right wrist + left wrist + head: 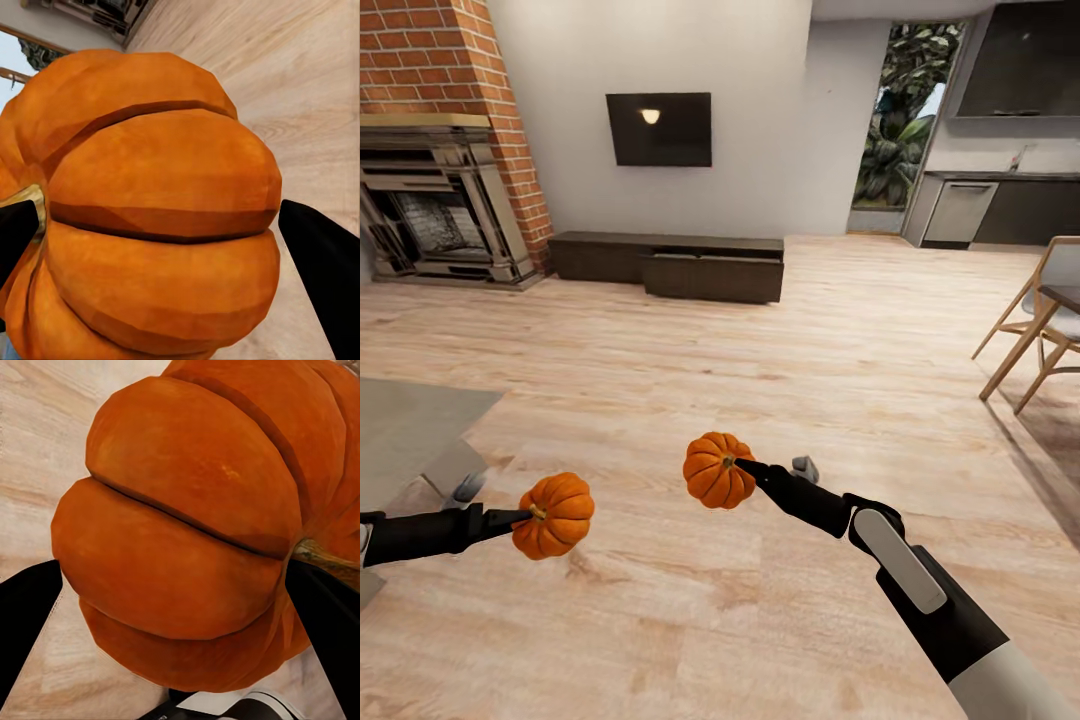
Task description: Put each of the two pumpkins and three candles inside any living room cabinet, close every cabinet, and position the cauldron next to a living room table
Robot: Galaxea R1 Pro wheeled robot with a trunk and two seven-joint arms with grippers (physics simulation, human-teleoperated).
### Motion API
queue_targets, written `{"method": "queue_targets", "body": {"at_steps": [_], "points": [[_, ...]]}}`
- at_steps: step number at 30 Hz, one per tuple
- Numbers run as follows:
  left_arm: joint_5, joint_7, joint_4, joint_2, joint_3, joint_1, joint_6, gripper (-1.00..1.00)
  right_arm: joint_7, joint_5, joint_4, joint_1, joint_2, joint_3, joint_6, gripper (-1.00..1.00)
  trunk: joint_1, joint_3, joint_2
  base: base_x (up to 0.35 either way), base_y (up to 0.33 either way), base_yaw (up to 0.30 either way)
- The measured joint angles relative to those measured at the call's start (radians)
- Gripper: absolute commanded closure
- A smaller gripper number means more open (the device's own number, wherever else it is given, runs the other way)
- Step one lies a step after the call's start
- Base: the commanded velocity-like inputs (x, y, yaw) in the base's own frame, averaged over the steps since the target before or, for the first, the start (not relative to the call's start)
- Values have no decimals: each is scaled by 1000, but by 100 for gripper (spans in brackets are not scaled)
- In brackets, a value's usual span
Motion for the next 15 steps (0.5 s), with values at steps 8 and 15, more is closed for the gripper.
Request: {"method": "queue_targets", "body": {"at_steps": [8, 15], "points": [[0, 0, 7, 0, 0, 0, 1, 100, 0, 2, -3, 0, 0, 0, -1, 100, 0, 0, 0, 289, 188, -3], [0, 0, 9, 0, 0, 0, 0, 100, 0, 3, -2, 0, 0, 0, -1, 100, 0, 0, 0, 276, 188, 0]]}}
